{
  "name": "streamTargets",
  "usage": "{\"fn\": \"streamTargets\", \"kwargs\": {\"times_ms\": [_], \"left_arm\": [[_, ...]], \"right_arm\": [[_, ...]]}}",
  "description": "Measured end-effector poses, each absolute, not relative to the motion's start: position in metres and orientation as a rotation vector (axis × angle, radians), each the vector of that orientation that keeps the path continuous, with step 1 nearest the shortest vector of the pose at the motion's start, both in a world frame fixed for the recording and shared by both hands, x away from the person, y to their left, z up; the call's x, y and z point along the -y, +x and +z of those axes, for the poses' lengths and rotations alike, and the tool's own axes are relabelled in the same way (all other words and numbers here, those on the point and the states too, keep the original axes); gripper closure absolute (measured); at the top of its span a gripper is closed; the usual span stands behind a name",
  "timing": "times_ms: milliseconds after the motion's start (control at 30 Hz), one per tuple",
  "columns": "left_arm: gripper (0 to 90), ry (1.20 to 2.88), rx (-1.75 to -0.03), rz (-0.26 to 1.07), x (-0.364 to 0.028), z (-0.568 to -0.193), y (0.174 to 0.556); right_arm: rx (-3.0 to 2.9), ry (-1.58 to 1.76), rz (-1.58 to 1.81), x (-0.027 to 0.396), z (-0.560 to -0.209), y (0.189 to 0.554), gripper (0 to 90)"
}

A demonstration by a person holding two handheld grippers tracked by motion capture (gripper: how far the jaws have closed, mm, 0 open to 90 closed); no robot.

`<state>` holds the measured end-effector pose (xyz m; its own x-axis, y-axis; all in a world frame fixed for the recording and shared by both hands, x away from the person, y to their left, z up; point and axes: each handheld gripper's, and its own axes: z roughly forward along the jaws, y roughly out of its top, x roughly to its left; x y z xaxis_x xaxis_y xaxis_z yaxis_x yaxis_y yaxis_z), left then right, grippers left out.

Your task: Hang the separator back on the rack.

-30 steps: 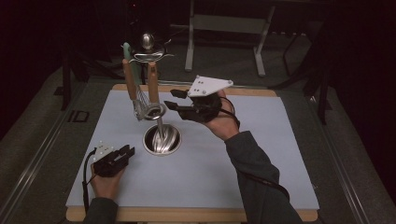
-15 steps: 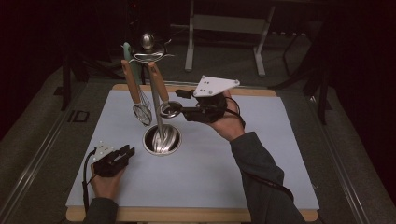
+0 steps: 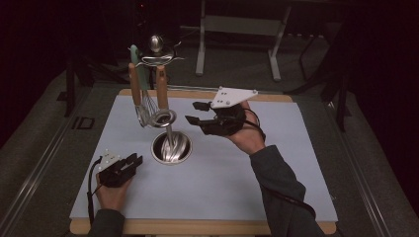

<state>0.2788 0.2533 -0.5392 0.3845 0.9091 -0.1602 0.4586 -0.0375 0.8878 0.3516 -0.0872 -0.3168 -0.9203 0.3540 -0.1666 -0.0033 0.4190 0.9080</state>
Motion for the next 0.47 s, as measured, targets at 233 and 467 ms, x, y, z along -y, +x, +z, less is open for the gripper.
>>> {"fn": "streamTargets", "kwargs": {"times_ms": [233, 467], "left_arm": [[69.0, 1.662, -1.229, 0.573, -0.253, -0.539, 0.279], [68.7, 1.660, -1.236, 0.572, -0.253, -0.539, 0.280]], "right_arm": [[-2.363, 0.390, 1.472, 0.100, -0.328, 0.355, 52.4], [-2.397, 0.461, 1.403, 0.109, -0.344, 0.357, 51.1]]}}
